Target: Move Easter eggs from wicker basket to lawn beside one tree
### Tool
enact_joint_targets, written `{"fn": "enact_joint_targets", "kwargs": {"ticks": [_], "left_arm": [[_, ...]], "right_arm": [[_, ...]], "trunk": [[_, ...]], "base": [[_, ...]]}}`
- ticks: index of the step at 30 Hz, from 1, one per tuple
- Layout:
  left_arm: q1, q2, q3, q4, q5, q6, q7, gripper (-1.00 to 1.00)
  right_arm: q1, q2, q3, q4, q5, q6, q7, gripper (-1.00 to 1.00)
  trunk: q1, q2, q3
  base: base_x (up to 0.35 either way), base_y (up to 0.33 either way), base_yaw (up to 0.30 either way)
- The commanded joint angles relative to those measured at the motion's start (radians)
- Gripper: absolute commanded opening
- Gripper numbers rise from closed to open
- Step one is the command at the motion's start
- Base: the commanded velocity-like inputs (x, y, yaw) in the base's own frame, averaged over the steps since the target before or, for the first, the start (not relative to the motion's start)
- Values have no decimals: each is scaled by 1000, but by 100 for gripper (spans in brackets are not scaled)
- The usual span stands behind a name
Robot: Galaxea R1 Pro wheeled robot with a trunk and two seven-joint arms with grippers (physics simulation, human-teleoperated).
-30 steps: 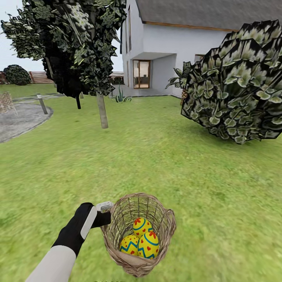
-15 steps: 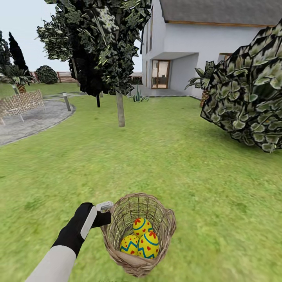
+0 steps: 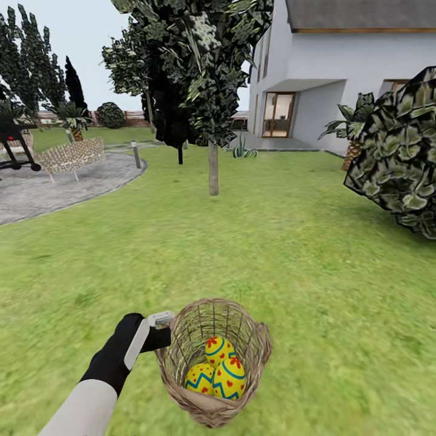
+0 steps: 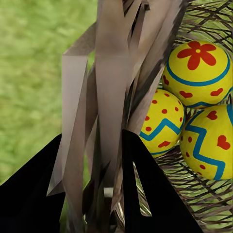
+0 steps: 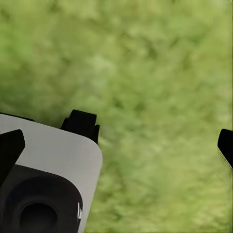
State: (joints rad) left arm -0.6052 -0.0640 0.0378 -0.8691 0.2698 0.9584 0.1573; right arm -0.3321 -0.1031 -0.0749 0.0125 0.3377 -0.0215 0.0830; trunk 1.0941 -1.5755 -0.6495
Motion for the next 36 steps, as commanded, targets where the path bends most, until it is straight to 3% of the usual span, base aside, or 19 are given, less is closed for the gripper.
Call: {"fn": "enact_joint_targets", "kwargs": {"ticks": [1, 3, 10, 36], "left_arm": [[-1, -2, 12, -1, 26, 2, 9, -100], [-1, -2, 34, -1, 26, 2, 8, -100], [-1, -2, 39, -1, 26, 2, 8, -100], [-1, -1, 37, -1, 26, 2, 8, -100]], "right_arm": [[-1, -1, -8, 1, 7, -3, 3, 100], [-1, -1, -8, 1, 7, -3, 3, 100], [-1, -1, -8, 1, 9, -3, 4, 100], [-1, -3, -9, 0, 0, -5, 6, 100]], "trunk": [[0, -1, -1], [0, -1, -1], [0, -1, -1], [0, -1, -1]], "base": [[0, 0, 292], [0, 0, 292], [56, 0, 223], [319, 0, 1]]}}
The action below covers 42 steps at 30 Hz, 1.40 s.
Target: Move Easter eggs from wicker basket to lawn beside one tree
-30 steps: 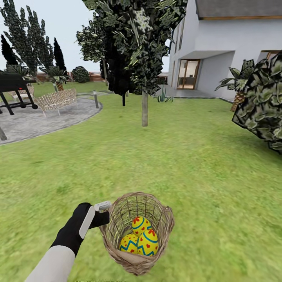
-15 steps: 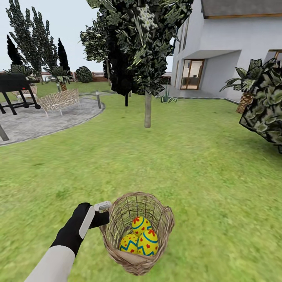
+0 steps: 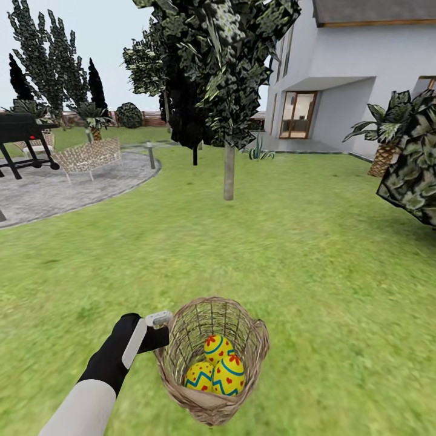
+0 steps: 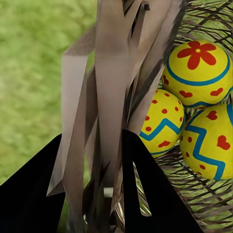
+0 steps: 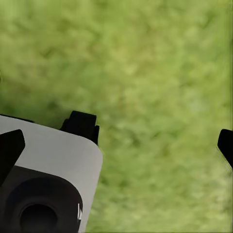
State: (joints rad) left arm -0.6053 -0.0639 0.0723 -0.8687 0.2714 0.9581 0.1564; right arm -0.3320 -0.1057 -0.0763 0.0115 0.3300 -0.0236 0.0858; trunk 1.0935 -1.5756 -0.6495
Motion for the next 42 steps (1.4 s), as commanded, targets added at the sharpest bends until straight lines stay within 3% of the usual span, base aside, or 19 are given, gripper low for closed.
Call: {"fn": "enact_joint_targets", "kwargs": {"ticks": [1, 42], "left_arm": [[-1, -1, 3, -3, 25, 2, 9, -100], [-1, -1, 1, -3, 25, 2, 8, -100]], "right_arm": [[-1, -1, -8, 2, 6, -2, 3, 100], [-1, -2, -8, 2, 6, -2, 3, 100]], "trunk": [[1, 0, -1], [1, 0, -1]], "base": [[323, 0, 0], [323, 0, 0]]}}
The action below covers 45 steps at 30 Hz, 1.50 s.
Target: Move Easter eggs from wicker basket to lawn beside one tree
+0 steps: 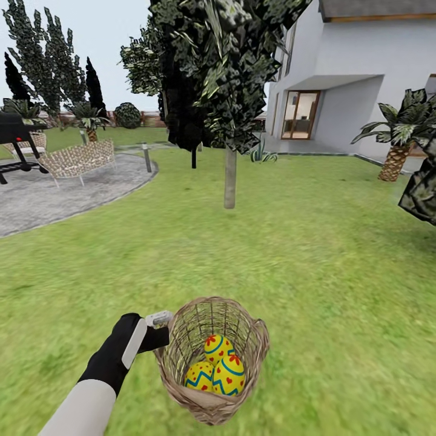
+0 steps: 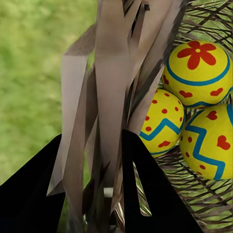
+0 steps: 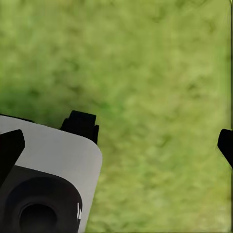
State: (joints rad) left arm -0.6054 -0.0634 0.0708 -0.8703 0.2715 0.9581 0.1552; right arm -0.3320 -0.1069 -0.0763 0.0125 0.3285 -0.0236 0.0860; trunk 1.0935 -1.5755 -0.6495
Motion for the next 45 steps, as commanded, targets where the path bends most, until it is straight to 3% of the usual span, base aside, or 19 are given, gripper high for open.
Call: {"fn": "enact_joint_targets", "kwargs": {"ticks": [1, 45], "left_arm": [[-1, -1, 3, -1, 25, 2, 9, -100], [-1, -2, 3, -1, 25, 2, 9, -100]], "right_arm": [[-1, 0, -8, 1, 7, -2, 3, 100], [-1, 0, -8, 1, 7, -2, 3, 100]], "trunk": [[1, 0, -1], [1, 0, -1]], "base": [[323, 0, 0], [323, 0, 0]]}}
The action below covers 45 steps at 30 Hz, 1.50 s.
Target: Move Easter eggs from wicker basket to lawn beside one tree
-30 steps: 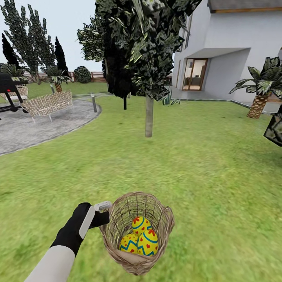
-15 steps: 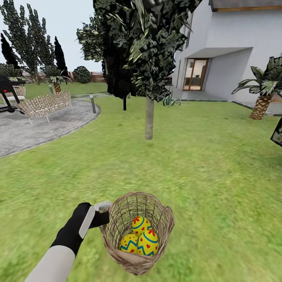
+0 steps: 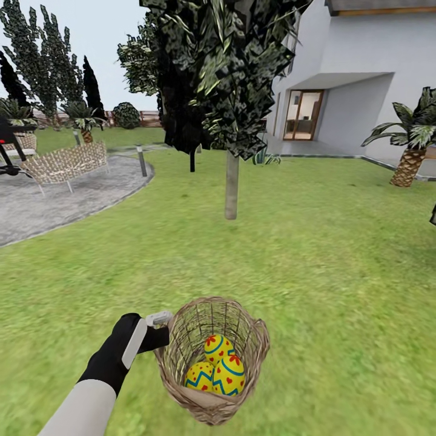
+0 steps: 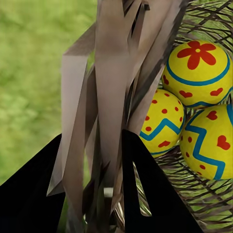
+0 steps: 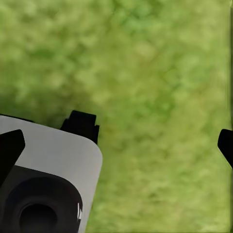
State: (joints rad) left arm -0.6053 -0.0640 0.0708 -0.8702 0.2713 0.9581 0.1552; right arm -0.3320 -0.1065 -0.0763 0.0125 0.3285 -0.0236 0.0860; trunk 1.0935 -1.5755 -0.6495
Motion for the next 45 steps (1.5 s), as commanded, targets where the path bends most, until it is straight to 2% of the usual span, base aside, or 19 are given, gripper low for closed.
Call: {"fn": "enact_joint_targets", "kwargs": {"ticks": [1, 45], "left_arm": [[-1, -1, 3, -1, 25, 2, 9, -100], [-1, -2, 1, -1, 25, 3, 9, -100]], "right_arm": [[-1, -1, -8, 1, 7, -2, 3, 100], [-1, -1, -8, 1, 7, -2, 3, 100]], "trunk": [[1, 0, -1], [1, 0, -1]], "base": [[322, 0, 0], [322, 0, 0]]}}
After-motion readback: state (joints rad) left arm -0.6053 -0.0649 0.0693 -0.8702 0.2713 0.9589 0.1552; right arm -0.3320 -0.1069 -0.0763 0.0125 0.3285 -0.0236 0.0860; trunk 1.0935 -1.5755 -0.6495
